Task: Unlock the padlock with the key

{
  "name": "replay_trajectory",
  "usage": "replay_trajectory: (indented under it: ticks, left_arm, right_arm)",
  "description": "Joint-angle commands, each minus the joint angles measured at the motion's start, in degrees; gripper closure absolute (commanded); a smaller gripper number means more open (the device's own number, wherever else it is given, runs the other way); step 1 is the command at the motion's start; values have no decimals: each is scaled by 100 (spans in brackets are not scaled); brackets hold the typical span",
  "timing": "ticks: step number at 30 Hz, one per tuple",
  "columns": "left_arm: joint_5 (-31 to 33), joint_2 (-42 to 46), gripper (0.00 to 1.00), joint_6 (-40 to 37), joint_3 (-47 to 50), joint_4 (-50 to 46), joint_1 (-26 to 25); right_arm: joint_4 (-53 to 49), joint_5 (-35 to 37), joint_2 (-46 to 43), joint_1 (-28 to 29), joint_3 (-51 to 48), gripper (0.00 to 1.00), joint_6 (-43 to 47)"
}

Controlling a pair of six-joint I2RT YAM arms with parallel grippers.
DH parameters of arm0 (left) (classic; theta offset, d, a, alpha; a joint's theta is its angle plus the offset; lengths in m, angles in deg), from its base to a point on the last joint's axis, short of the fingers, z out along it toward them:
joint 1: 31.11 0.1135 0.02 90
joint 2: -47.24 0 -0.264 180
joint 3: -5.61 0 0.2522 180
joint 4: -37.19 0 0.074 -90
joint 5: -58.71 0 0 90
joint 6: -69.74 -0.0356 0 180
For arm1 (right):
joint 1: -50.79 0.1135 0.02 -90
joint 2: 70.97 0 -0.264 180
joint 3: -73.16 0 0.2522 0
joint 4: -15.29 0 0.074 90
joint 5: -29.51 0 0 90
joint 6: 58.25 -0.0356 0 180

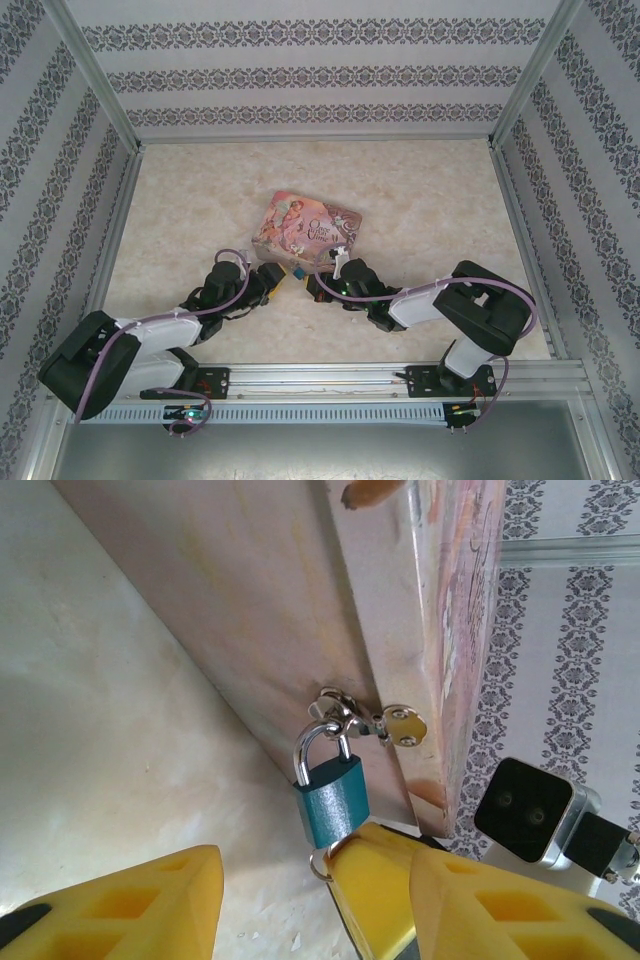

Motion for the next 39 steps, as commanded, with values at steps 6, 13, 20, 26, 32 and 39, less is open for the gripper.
replay_trajectory:
  ticks: [6, 13, 20, 26, 32, 39]
  left_arm:
    - [-112, -583, 50, 178, -315, 857, -81]
    - [-173, -1312, 53, 322, -459, 1480, -219]
    - [-159, -1919, 58, 451, -597, 2067, -344]
    - [-111, -2025, 62, 421, -732, 1953, -397]
    - [-27, -1926, 70, 365, -775, 1747, -406]
    - [111, -1568, 86, 201, -795, 1219, -415]
  right_arm:
    - [57, -185, -185, 84, 195, 100, -18]
    - [-44, -238, -245, 38, 241, 100, -22]
    - [-138, -329, -349, -46, 250, 100, -22]
    - [-262, -382, -450, -127, 224, 100, -23]
    - [-316, -427, -493, -180, 215, 100, -34]
    - [-327, -399, -592, -216, 140, 94, -74]
